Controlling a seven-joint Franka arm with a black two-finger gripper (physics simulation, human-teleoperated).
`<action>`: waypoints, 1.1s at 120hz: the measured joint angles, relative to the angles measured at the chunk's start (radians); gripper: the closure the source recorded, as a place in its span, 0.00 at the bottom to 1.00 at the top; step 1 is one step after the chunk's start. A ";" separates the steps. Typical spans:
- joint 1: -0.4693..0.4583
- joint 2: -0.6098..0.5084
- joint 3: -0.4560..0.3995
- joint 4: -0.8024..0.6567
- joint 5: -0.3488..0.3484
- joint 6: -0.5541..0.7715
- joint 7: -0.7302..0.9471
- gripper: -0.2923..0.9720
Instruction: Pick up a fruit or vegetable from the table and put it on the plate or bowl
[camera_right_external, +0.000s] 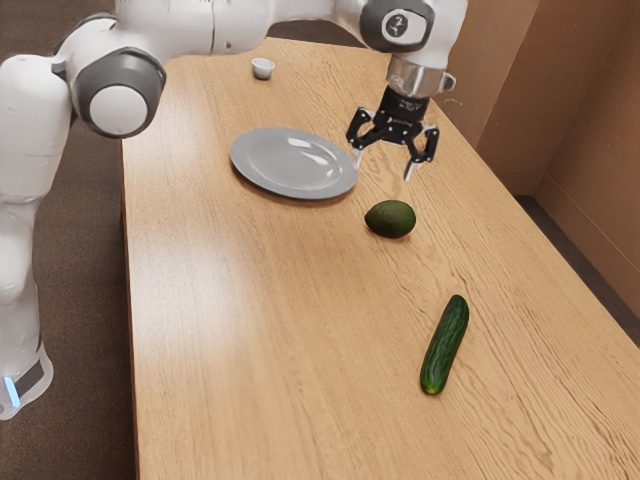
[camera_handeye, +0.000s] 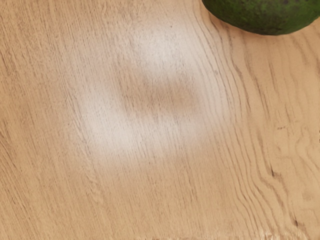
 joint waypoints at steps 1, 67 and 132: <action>0.001 0.001 -0.001 -0.001 -0.001 0.004 0.016 0.23; 0.124 0.025 -0.013 -0.163 0.020 0.181 0.931 0.23; 0.218 0.105 -0.038 -0.143 0.018 0.336 1.618 0.23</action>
